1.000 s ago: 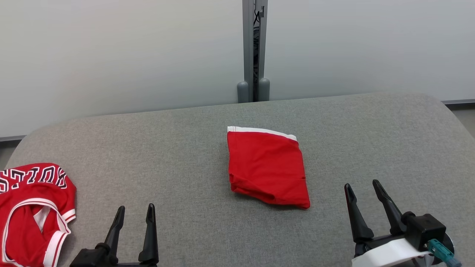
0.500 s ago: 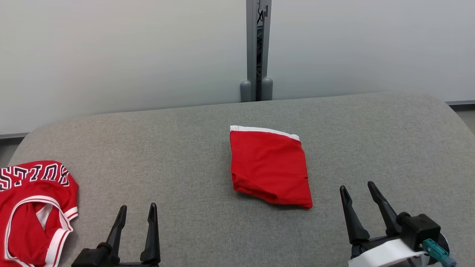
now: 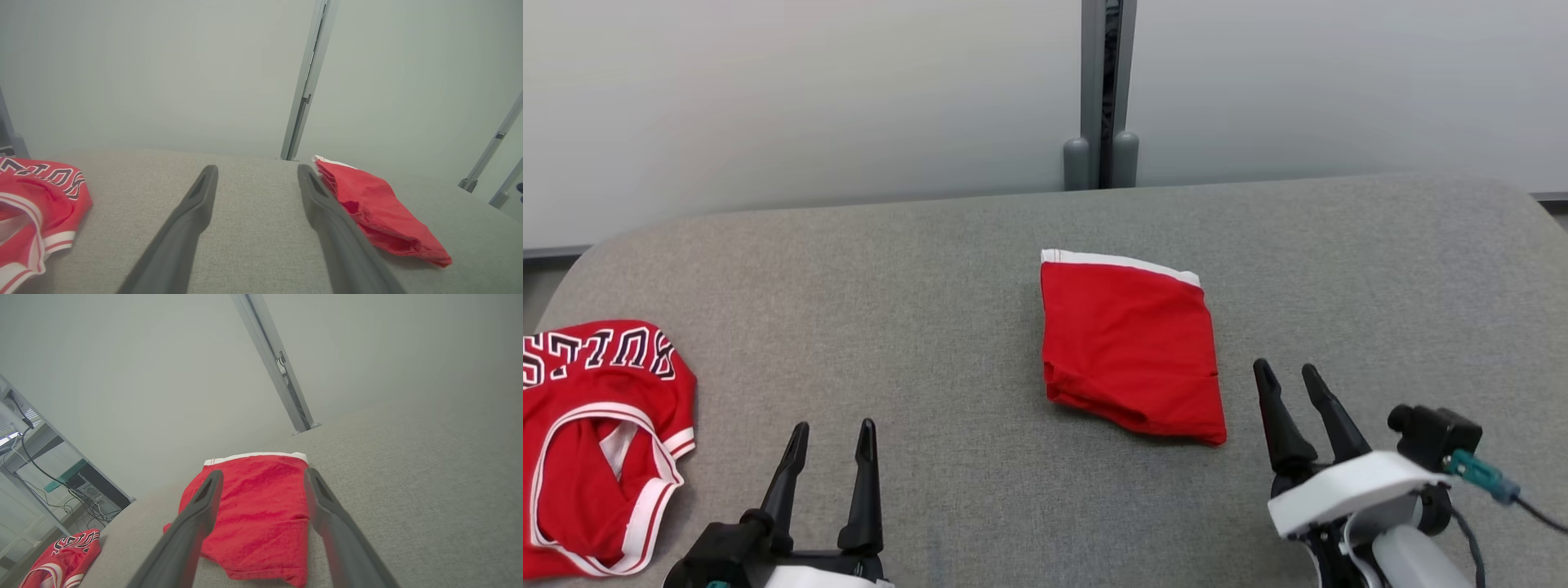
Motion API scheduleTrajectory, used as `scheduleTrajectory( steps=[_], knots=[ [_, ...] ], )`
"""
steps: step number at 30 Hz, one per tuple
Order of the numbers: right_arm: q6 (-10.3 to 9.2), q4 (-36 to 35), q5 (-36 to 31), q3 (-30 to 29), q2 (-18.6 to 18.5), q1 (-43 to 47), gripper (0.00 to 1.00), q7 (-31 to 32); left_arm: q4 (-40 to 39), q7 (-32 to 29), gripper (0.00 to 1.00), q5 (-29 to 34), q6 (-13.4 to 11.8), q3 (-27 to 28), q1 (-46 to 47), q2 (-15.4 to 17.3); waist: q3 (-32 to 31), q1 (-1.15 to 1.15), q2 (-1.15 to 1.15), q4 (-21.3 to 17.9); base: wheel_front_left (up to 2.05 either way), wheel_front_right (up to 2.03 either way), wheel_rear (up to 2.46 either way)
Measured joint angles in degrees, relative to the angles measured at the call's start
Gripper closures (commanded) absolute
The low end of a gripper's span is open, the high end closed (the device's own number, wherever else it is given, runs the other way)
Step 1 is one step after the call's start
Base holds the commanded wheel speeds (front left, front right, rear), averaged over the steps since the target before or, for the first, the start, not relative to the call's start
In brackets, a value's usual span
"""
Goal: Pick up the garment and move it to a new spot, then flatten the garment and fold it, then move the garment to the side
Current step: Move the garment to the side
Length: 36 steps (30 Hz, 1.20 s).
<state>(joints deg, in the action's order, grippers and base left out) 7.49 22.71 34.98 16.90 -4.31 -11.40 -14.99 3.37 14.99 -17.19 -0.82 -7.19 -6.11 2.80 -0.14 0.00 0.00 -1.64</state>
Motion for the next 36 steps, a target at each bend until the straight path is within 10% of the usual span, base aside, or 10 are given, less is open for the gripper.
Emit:
scheduleTrajectory(
  steps=[13,32,33,36],
  knots=[
    [0.0,14.2,25.9,9.4,-6.8,-17.8,0.0,0.9,-0.6,0.0,0.0,0.5,1.3,-3.3,8.1,0.0,8.4,0.0,0.0,3.6,0.0,0.0,0.0],
    [-0.27,20.9,39.6,20.7,-11.0,-25.2,0.0,1.2,0.4,0.0,0.0,1.1,1.8,-4.6,13.3,0.0,16.7,0.0,0.0,9.1,0.0,0.0,0.0],
    [-0.29,20.9,40.0,21.2,-11.1,-25.5,0.03,1.2,0.4,0.0,0.0,1.2,1.8,-4.7,13.6,0.0,16.8,0.0,0.0,9.3,0.0,0.0,0.0],
    [-0.29,20.8,40.7,22.8,-11.5,-25.8,0.57,0.9,0.5,0.0,0.0,1.4,1.8,-4.9,13.6,0.0,16.9,0.0,0.0,9.8,0.0,0.0,0.0]
  ],
)
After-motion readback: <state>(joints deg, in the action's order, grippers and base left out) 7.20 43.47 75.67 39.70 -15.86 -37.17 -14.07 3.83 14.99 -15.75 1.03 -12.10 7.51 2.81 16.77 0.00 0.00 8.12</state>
